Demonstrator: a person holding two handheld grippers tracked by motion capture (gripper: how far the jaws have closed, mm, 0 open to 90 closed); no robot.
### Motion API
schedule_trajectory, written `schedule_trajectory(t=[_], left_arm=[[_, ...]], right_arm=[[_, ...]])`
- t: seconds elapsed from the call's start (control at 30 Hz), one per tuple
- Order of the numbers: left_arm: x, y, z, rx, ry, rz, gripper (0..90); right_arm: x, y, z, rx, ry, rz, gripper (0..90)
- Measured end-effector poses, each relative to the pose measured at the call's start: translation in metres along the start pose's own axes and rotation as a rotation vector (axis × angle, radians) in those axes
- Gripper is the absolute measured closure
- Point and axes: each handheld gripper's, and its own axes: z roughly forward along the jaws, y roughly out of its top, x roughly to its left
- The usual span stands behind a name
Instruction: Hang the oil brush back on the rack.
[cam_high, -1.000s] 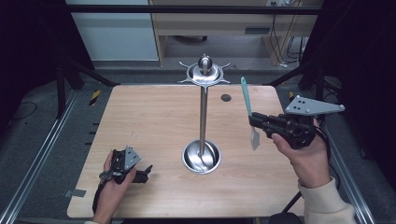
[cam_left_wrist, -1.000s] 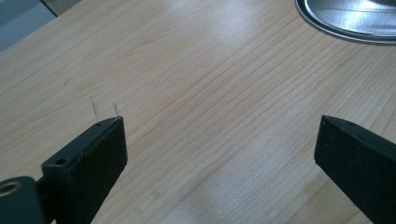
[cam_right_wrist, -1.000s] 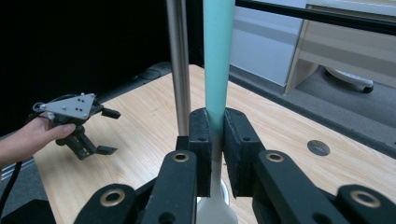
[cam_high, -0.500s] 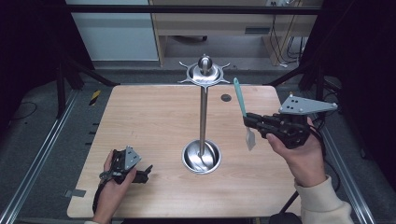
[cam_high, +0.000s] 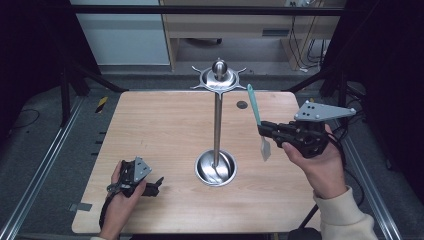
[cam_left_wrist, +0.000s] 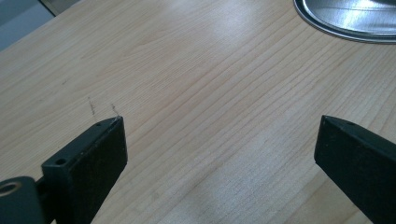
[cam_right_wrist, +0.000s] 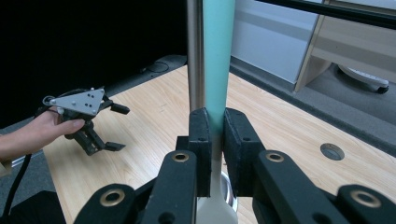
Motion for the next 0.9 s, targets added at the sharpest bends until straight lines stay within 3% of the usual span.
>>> schedule_trajectory(t=[0.9], left_arm=[[-0.001,0.0,0.001,0.003,-0.004,0.003,2.2]], right_arm=[[-0.001,0.0,0.02,0.006,0.008,0.016,82.2]])
